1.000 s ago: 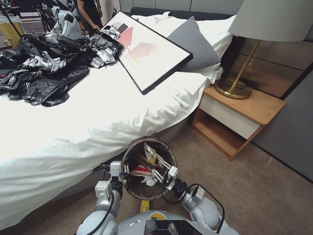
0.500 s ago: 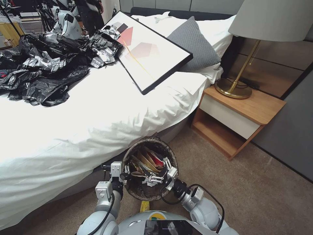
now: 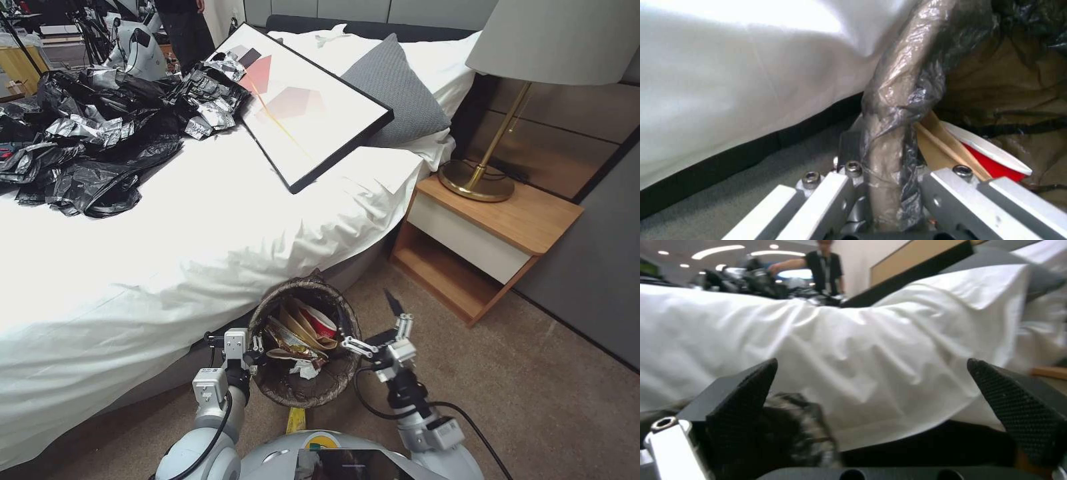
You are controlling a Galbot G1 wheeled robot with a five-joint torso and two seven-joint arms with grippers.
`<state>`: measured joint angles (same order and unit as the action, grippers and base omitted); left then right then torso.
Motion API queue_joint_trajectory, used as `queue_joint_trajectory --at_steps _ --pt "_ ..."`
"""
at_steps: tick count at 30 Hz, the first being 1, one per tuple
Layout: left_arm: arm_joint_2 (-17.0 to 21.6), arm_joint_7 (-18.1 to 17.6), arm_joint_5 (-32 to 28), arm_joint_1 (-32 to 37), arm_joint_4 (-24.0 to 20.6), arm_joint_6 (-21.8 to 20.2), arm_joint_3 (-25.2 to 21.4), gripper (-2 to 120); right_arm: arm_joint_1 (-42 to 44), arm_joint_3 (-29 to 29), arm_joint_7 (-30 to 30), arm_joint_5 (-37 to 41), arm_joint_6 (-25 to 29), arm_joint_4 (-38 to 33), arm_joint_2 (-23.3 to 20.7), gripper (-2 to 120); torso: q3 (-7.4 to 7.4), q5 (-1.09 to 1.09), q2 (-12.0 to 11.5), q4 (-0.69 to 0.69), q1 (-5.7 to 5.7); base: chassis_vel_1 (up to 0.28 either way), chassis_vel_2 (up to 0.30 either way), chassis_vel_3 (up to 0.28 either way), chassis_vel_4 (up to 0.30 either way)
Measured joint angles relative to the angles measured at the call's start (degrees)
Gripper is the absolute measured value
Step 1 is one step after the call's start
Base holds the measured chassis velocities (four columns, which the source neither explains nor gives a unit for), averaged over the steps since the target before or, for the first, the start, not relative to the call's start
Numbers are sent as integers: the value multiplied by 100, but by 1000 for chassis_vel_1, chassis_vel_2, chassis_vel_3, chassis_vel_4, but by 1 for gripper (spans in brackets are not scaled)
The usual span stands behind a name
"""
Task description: Pick up the trash bin, then pick up the garbage from the floor and place it into the trash bin.
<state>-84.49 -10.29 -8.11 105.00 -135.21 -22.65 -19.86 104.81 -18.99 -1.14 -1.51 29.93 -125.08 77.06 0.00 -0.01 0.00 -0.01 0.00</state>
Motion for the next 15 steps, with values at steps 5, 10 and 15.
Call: queue_joint_trajectory --at_steps 5,10,15 --pt "-3 -2 -8 1 -2 7 13 0 19 -75 -246 -66 14 21 109 100 0 0 0 0 0 0 0 0 0" --pt "16 -4 -38 27 -62 12 -21 0 -143 -57 -367 -67 5 225 249 100 0 1 0 1 0 0 0 0 0" --pt "9 -9 -50 24 -79 12 -32 0 -209 -37 -359 -39 -25 284 268 100 0 0 -1 1 0 0 0 0 0"
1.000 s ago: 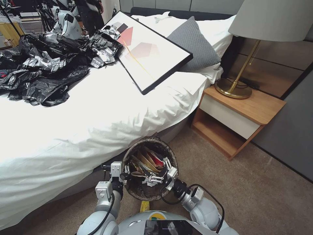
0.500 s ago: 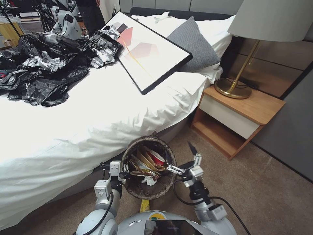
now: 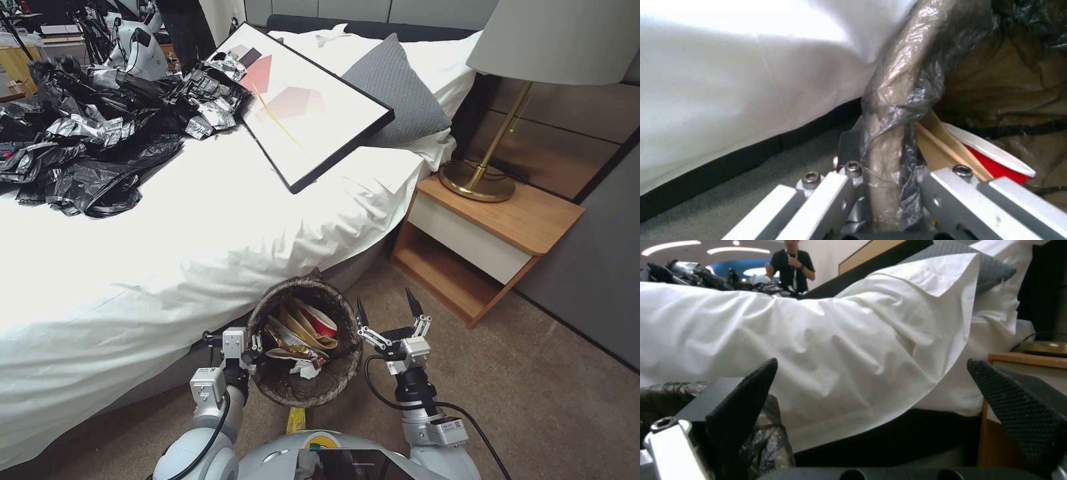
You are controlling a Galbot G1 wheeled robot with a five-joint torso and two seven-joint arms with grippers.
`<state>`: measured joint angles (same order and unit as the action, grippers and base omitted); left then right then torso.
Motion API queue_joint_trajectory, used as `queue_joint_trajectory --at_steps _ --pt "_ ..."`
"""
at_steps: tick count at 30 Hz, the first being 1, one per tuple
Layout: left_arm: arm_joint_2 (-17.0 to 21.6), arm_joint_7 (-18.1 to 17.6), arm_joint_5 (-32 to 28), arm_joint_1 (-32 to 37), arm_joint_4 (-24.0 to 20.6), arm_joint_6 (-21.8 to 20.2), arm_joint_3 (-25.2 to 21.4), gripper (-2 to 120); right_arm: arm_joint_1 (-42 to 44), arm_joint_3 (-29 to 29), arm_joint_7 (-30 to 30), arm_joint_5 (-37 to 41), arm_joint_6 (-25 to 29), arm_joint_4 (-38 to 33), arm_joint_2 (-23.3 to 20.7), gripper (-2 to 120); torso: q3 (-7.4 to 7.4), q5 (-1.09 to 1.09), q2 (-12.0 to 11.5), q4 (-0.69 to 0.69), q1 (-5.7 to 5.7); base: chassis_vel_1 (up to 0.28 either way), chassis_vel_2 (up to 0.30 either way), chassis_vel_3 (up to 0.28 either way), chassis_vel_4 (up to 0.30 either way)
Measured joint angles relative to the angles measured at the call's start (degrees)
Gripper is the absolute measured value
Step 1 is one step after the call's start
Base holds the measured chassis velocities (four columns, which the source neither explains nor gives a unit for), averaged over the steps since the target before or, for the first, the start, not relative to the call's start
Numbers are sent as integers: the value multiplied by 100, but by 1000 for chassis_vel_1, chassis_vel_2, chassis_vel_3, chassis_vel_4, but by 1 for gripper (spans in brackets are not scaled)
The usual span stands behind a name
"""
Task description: Pick up the trash bin, then pick up the garbage from the floor and place it into the trash bin.
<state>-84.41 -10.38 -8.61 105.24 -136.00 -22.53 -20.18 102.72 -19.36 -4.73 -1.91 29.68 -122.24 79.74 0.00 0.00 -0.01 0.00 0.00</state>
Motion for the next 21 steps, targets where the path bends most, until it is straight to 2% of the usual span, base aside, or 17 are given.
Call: queue_joint_trajectory --at_steps 8,12,21 --pt "-20 -3 6 -11 4 0 10 0 -44 -16 31 69 6 53 -8 100 -1 0 0 0 0 42 -35 -34 33" --pt "-20 -4 6 -11 6 0 -1 0 -48 -17 33 75 7 60 -6 100 -1 0 0 0 0 154 -169 -172 135" --pt "-16 -6 7 -14 8 0 -11 0 -57 -20 35 86 10 76 2 100 0 0 0 0 0 231 -227 -242 234"
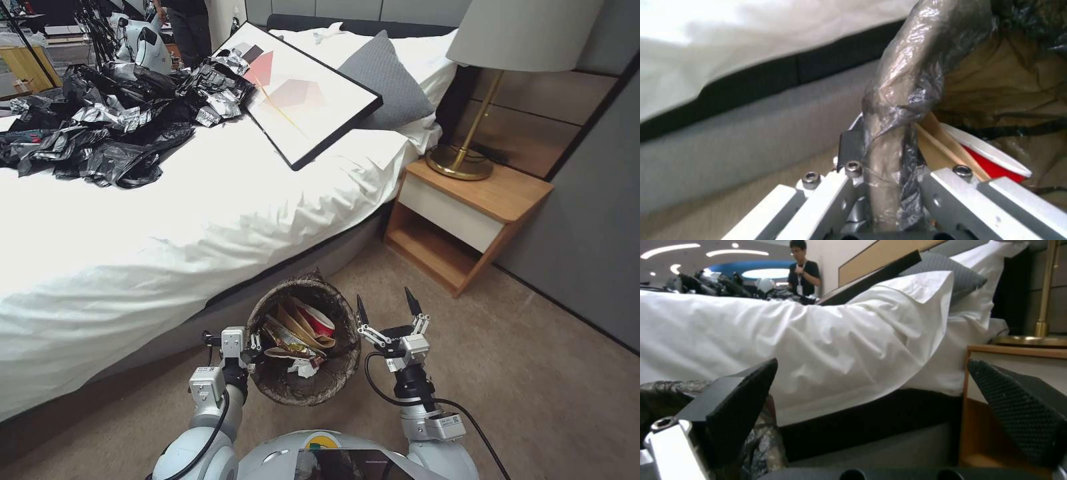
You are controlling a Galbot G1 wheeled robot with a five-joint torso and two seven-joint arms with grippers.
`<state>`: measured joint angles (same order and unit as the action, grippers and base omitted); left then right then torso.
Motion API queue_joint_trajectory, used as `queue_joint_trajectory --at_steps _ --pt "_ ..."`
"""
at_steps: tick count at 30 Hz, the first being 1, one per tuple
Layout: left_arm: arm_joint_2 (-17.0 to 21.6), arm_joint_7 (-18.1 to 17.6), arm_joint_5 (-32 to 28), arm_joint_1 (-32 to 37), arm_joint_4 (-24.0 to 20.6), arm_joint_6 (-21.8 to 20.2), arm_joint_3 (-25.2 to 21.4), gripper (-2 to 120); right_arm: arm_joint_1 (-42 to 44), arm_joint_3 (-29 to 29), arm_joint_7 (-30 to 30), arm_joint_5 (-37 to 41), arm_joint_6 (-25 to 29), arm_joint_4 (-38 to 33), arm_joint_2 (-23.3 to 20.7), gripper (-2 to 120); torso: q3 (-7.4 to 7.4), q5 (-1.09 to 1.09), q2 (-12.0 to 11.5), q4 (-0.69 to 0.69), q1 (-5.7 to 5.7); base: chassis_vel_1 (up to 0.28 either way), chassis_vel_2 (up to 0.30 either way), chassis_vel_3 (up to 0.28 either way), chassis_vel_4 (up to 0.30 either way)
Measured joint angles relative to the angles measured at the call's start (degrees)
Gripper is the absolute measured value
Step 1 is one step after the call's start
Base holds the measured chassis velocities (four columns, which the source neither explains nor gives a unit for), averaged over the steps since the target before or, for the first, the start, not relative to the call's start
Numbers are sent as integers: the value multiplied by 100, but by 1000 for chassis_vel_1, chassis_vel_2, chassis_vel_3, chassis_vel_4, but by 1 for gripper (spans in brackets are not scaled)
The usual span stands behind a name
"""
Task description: Pick up the trash bin, then pick up the garbage from the floor and place it into the trash bin.
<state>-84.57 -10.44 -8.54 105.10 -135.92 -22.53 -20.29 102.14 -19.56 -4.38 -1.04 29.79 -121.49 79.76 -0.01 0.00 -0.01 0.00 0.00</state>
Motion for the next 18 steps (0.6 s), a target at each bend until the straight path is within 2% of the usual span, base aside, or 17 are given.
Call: queue_joint_trajectory --at_steps 11,14,18 --pt "7 2 -16 -6 2 0 -8 0 -55 -19 16 36 -1 36 12 100 0 0 0 -1 0 281 -274 -275 282" --pt "4 2 -17 -6 2 0 -19 0 -108 -22 28 74 49 63 20 100 0 -2 0 1 0 108 -124 -180 117" --pt "3 -7 -61 -7 -1 4 -27 0 -225 -110 33 61 112 96 39 100 2 -2 1 -2 1 -5 2 24 -16"
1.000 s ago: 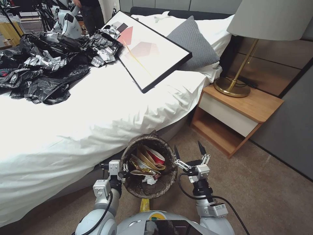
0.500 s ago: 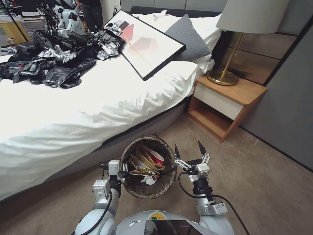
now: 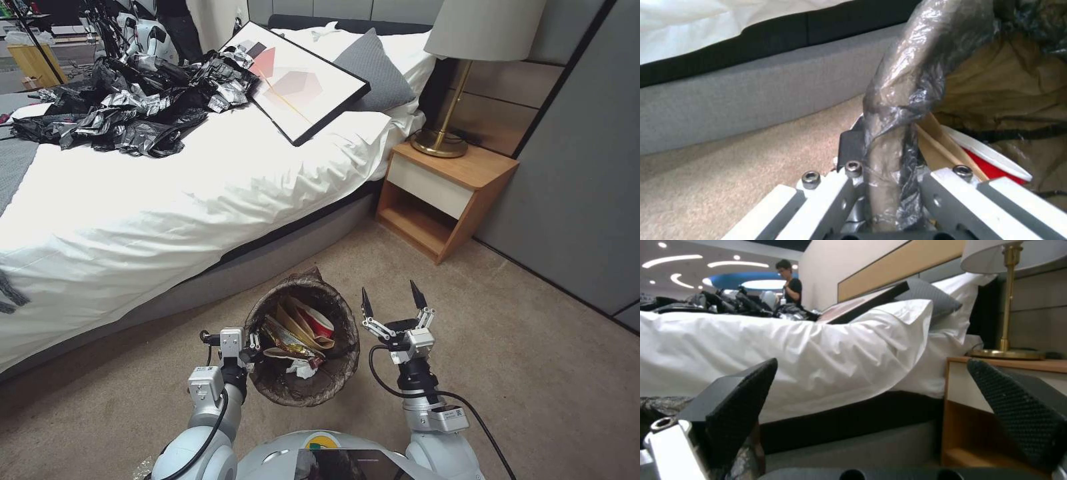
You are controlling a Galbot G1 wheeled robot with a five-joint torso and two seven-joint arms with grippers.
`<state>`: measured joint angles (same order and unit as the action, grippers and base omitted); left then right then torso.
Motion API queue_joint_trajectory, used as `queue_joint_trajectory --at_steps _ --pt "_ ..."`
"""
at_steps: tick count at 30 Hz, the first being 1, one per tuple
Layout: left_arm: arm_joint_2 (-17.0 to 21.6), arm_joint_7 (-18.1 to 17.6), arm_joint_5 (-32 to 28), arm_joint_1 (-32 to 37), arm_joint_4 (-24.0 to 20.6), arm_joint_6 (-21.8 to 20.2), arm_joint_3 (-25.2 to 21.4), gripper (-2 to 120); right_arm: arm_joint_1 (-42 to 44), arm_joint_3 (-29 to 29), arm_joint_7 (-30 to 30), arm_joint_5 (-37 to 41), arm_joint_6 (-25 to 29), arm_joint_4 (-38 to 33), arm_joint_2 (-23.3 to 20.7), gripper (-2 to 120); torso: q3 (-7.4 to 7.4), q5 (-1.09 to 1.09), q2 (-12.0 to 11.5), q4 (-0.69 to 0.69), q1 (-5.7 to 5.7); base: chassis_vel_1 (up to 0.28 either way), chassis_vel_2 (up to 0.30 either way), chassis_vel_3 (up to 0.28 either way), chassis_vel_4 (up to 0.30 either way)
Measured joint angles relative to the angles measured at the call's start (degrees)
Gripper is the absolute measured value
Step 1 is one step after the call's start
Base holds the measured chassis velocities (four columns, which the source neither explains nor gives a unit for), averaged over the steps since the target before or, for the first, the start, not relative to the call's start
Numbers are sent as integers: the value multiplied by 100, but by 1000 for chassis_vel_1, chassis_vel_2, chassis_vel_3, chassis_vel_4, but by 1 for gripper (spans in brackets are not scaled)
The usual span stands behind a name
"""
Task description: Pick up the trash bin, then pick up the garbage from the floor and place it into the trash bin.
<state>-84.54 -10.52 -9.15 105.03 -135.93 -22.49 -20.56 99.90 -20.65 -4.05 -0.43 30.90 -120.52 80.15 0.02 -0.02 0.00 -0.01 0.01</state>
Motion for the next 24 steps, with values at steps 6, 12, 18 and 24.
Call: queue_joint_trajectory --at_steps 6,12,18,24 --pt "-3 -17 -48 -18 -7 9 -5 0 -24 -56 19 3 7 -23 -5 100 -2 2 0 1 -1 -48 28 59 -34" --pt "1 -18 -84 -19 -22 9 -6 0 -44 -79 42 1 19 -21 -2 100 -3 3 0 1 -1 0 0 0 0" --pt "0 -18 -100 -18 -46 5 -5 0 -71 -159 64 -101 70 -21 -7 100 -2 2 0 1 -1 18 18 20 19" --pt "6 -19 -118 -16 -74 1 -11 0 -71 -171 67 -164 84 -20 -15 100 -2 2 0 1 -1 72 74 75 68"
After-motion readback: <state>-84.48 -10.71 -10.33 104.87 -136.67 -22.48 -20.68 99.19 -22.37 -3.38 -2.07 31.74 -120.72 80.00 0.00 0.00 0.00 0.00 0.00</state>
